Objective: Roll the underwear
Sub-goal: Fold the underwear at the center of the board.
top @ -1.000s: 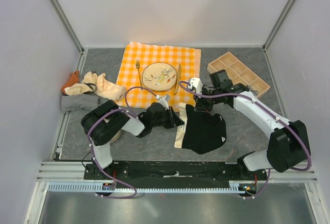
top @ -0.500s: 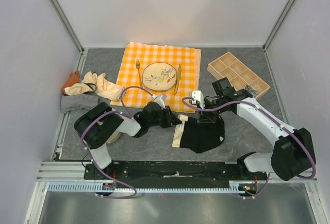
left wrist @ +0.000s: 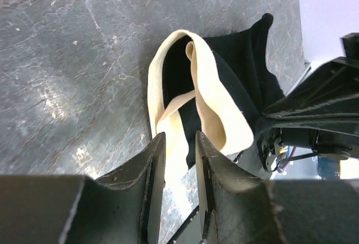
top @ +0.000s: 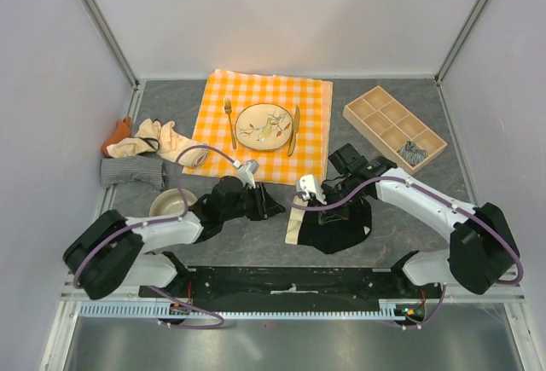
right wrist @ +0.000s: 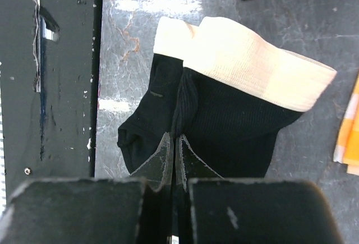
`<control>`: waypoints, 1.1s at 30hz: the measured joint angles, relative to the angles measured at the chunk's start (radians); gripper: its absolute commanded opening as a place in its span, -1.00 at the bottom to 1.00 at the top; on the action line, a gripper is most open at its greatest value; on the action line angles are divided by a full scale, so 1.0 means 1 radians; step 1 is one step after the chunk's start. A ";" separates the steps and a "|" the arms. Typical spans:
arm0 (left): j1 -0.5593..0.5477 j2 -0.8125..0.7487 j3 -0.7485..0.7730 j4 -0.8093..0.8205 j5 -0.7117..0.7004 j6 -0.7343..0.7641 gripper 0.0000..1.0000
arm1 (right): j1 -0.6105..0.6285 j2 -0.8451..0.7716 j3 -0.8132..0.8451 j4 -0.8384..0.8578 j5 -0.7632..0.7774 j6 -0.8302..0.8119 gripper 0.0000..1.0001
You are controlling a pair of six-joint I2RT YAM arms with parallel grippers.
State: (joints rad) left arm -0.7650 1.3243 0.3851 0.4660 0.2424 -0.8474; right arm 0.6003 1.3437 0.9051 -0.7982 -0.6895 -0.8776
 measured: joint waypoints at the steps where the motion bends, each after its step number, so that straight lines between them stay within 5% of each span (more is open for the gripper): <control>1: 0.000 -0.036 -0.006 -0.029 -0.009 0.007 -0.29 | 0.009 0.008 0.000 -0.002 0.008 -0.003 -1.00; 10: 0.001 -0.225 -0.014 -0.136 -0.018 0.065 -0.27 | 0.061 0.054 -0.020 -0.011 0.072 -0.021 -0.99; 33: -0.063 0.107 0.163 0.011 0.133 0.071 -0.28 | 0.118 0.103 -0.045 -0.008 0.156 -0.046 -0.92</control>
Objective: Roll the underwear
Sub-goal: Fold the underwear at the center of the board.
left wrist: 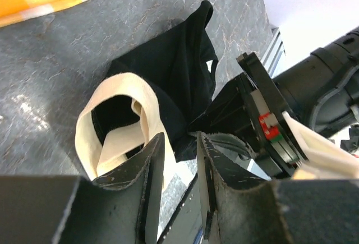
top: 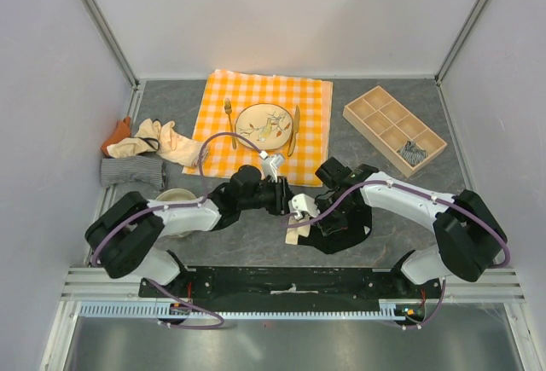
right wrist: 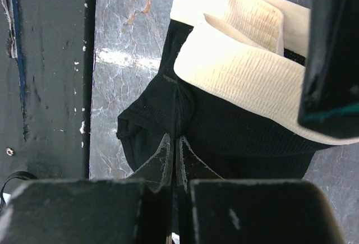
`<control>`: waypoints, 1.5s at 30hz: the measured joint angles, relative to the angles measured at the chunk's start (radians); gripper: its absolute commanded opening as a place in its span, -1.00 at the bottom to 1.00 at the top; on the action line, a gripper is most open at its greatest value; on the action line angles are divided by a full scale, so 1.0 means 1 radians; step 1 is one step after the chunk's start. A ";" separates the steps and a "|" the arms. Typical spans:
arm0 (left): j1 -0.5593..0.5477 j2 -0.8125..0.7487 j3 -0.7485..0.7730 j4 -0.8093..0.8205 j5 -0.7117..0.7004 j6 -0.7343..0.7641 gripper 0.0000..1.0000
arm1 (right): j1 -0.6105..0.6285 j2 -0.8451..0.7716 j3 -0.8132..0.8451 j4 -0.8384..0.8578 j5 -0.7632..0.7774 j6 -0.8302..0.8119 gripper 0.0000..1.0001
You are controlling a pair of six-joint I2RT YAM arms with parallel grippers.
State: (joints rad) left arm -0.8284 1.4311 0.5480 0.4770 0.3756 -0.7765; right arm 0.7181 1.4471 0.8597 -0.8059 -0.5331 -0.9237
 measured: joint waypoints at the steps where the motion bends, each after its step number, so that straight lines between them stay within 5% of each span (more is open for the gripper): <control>1: -0.002 0.024 0.009 0.014 0.004 -0.004 -0.29 | 0.000 0.000 0.000 0.002 0.001 0.000 -0.93; 10: -0.016 0.220 0.029 0.134 0.041 -0.069 -0.33 | 0.000 0.005 -0.002 0.015 0.014 0.002 -0.91; 19: -0.017 0.245 0.044 0.065 -0.068 -0.068 -0.41 | 0.000 0.014 -0.002 0.031 0.025 0.011 -0.74; 30: -0.016 0.276 0.044 0.026 -0.138 -0.066 -0.43 | -0.003 0.040 -0.002 -0.005 0.033 0.000 0.04; 37: -0.004 0.276 0.044 0.029 -0.141 -0.059 -0.44 | -0.099 -0.028 0.022 -0.134 -0.021 -0.056 0.01; 45: 0.004 0.276 0.044 0.032 -0.143 -0.052 -0.44 | -0.243 -0.034 0.095 -0.117 -0.036 -0.037 -0.51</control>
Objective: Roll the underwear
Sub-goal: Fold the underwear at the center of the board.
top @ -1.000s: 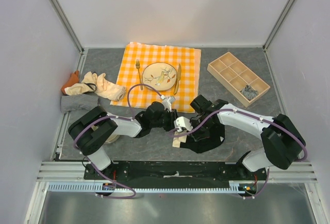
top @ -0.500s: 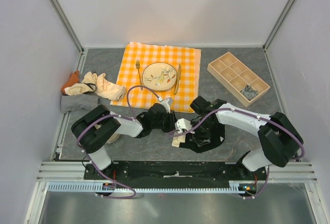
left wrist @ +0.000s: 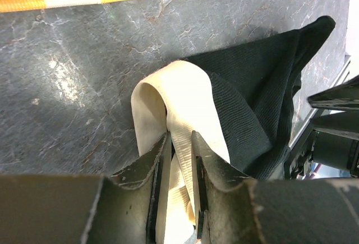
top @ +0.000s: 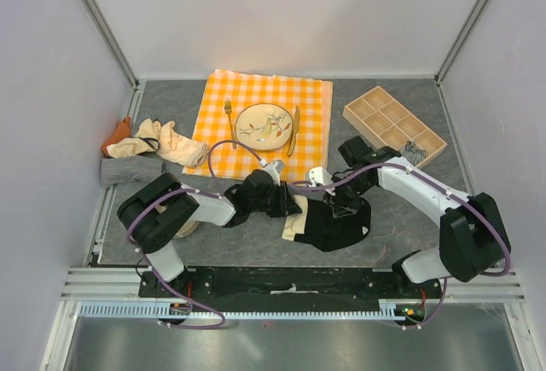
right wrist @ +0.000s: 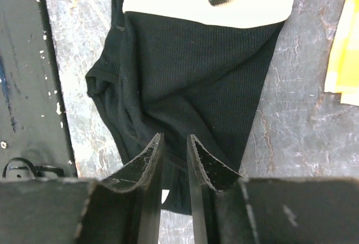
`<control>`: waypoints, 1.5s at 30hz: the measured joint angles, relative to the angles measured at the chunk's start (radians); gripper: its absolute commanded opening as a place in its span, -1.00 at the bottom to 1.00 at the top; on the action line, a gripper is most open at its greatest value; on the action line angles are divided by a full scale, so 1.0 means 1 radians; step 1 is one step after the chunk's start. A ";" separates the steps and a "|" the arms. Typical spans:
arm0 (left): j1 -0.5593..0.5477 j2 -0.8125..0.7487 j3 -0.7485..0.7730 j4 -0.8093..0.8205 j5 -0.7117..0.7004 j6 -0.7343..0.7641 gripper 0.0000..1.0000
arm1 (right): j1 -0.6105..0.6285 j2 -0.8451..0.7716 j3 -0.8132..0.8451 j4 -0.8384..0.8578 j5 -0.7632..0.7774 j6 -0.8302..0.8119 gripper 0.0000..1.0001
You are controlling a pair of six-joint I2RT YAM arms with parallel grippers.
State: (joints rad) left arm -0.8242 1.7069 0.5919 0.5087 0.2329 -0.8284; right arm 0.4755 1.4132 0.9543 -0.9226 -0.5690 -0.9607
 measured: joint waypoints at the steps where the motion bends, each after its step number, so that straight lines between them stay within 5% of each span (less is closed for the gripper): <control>1: 0.000 0.000 0.000 0.000 0.000 0.000 -0.44 | 0.000 0.015 -0.004 0.014 0.003 0.008 -0.56; 10: 0.014 0.000 0.000 0.002 -0.004 0.000 -0.45 | 0.034 0.084 -0.149 0.060 0.101 -0.041 -0.68; 17: 0.027 -0.002 0.000 0.003 -0.014 0.000 -0.41 | 0.061 0.089 -0.159 0.018 0.119 -0.072 -0.41; 23: 0.038 -0.035 -0.002 -0.026 -0.025 0.004 -0.35 | -0.040 0.073 -0.003 -0.101 0.049 -0.119 -0.30; 37: 0.044 -0.276 -0.002 -0.114 -0.030 0.062 -0.31 | -0.113 0.104 -0.047 -0.026 0.124 -0.060 -0.61; 45: -0.023 -0.113 0.064 -0.100 0.076 0.072 -0.38 | -0.114 0.159 -0.103 -0.002 0.164 -0.053 -0.53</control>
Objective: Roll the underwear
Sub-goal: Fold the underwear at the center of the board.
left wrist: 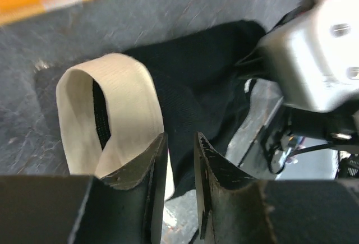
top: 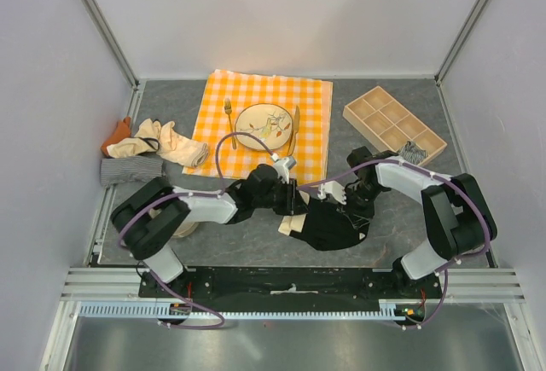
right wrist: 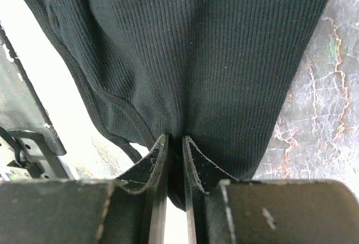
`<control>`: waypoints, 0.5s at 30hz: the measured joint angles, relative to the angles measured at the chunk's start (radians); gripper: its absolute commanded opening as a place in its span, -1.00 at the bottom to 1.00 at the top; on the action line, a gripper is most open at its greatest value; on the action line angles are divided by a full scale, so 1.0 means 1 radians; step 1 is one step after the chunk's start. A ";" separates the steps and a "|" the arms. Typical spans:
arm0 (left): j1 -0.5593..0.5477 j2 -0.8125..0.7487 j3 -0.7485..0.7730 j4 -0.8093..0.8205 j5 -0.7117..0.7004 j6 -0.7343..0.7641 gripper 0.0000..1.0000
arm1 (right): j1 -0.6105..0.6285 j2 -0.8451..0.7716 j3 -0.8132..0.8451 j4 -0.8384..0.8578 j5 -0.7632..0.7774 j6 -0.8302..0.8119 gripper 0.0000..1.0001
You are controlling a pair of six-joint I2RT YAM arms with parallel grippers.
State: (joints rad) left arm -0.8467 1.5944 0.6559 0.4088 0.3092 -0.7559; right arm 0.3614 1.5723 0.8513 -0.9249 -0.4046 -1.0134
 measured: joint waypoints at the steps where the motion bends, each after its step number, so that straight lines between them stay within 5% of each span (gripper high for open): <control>1: -0.010 0.043 0.013 0.012 0.012 0.000 -0.38 | 0.000 0.000 0.000 0.000 -0.001 0.002 -0.51; 5: -0.020 0.152 0.016 0.041 0.021 -0.006 -0.40 | 0.000 0.000 0.000 -0.001 0.000 0.010 -0.49; 15: 0.064 0.138 -0.044 0.126 -0.015 -0.021 -0.38 | -0.006 0.106 0.116 -0.002 0.047 0.062 -0.46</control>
State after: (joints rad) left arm -0.7826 1.7325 0.6117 0.5346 0.2943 -0.7773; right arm 0.3550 1.6779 0.9668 -0.9264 -0.3573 -0.9516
